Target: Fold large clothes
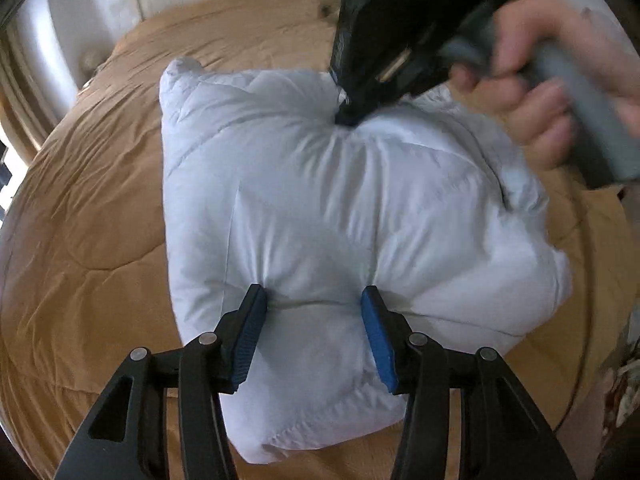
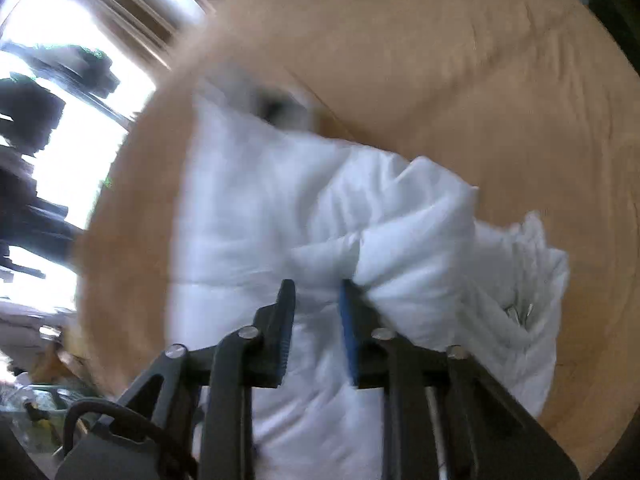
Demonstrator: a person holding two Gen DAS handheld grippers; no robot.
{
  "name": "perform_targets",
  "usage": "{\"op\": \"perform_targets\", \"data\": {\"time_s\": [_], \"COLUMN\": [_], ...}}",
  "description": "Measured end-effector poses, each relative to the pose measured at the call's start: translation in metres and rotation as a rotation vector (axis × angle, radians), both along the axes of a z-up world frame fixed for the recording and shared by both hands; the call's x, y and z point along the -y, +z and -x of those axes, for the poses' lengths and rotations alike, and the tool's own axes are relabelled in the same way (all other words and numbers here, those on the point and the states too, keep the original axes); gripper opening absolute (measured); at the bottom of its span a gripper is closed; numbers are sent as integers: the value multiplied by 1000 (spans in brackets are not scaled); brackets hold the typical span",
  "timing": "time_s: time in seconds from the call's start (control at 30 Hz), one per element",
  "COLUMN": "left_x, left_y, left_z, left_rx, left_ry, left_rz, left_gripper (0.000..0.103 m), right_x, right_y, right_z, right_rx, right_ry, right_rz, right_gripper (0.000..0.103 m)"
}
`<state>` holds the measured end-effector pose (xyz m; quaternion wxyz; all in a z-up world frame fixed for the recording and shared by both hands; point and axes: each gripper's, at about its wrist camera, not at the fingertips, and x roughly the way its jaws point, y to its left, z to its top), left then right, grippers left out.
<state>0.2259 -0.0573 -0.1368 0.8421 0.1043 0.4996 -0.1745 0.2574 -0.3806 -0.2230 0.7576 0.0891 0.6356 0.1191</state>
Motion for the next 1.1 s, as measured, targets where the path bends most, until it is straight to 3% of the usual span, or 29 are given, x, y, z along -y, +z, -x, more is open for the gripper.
{"op": "perform_targets", "data": {"time_s": [0.07,0.23,0.3,0.43,0.53,0.63,0.73,0.8,0.93,1.0,1.1], "left_x": [10,16,8,3,5,-2,-29,-41,-16,0,26], "left_y": [-5,-17,-20,-23,-25,-19,6,25,33,12,-30], "left_z": [1,1,-1,-2,-5,-6,-32,-55,-82,-94,-94], "left_rx": [15,-8,-23,-46,-37,-92,-184,-160,-129,-138,-107], "left_ry": [-24,-33,-38,-45,-55,-76,9,56,25,28,15], "left_rz": [-37,-39,-7,20,5,98,288,343,276,204,21], "left_gripper": [48,48,48,48,48,48,43,42,45,46,47], "right_x": [10,48,47,17,4,-6,-6,-4,3,11,25], "right_y": [-27,-54,-34,22,23,-34,-66,-64,-70,-70,-75], "right_z": [-11,1,17,88,134,149,156,158,158,157,154], "right_rx": [-44,-50,13,182,188,125,132,141,132,128,118], "right_ry": [-27,-146,-158,-97,-57,-62,-89,-115,-168,-180,-199], "right_rz": [50,-20,-9,51,45,224,220,203,103,65,23], "right_gripper": [0,0,0,0,0,0,0,0,0,0,0]}}
